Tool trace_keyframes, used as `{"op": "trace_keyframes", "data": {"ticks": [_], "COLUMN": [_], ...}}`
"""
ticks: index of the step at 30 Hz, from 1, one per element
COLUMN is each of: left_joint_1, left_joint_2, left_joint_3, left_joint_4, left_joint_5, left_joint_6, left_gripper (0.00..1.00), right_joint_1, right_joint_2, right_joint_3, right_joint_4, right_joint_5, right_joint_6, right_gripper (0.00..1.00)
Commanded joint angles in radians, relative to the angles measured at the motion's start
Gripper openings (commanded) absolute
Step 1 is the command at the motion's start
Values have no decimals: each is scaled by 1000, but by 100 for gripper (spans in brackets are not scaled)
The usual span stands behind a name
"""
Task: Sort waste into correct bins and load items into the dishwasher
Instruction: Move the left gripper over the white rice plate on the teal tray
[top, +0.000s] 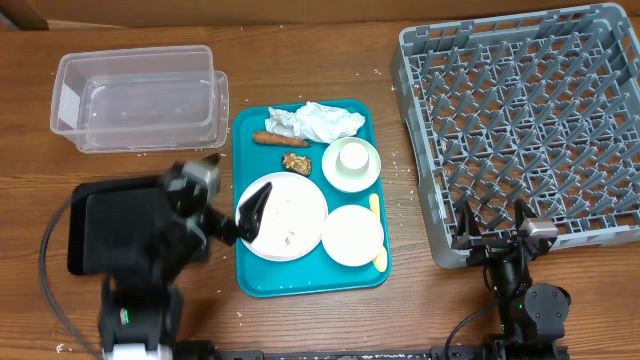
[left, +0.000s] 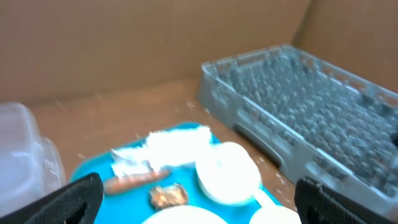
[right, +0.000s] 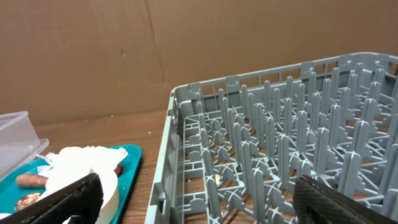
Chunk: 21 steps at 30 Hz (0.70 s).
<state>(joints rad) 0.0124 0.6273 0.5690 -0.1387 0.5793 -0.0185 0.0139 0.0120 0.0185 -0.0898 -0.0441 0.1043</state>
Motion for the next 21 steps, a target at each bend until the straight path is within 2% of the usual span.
{"op": "trace_keyframes", "data": {"ticks": [1, 6, 9, 13, 15, 18, 21], "left_joint_1": [-7, -7, -6, -22, -50, -113, -177], "left_joint_2": [355, 685, 809, 893, 909, 919, 932], "left_joint_3": [287, 591, 698, 758, 766, 767, 767], "left_joint_4": [-196, -488, -561, -614, -653, -737, -801], "left_joint_5": [131, 129, 148, 224, 156, -44, -219], "left_joint_6": [74, 83, 14, 88, 102, 97, 37], "left_gripper": [100, 100, 100, 100, 100, 100, 100], "right_joint_1": [-3, -3, -3, -3, -3, -3, -3], "right_joint_2": [-9, -9, -9, -9, -9, -9, -9], "right_joint_3": [-11, -10, -11, -11, -11, -11, -10], "right_joint_4": [9, 9, 9, 9, 9, 9, 9], "right_joint_5": [10, 10, 10, 10, 10, 10, 10], "right_joint_6": [0, 0, 0, 0, 0, 0, 0], "right_gripper": [100, 100, 100, 100, 100, 100, 100]}}
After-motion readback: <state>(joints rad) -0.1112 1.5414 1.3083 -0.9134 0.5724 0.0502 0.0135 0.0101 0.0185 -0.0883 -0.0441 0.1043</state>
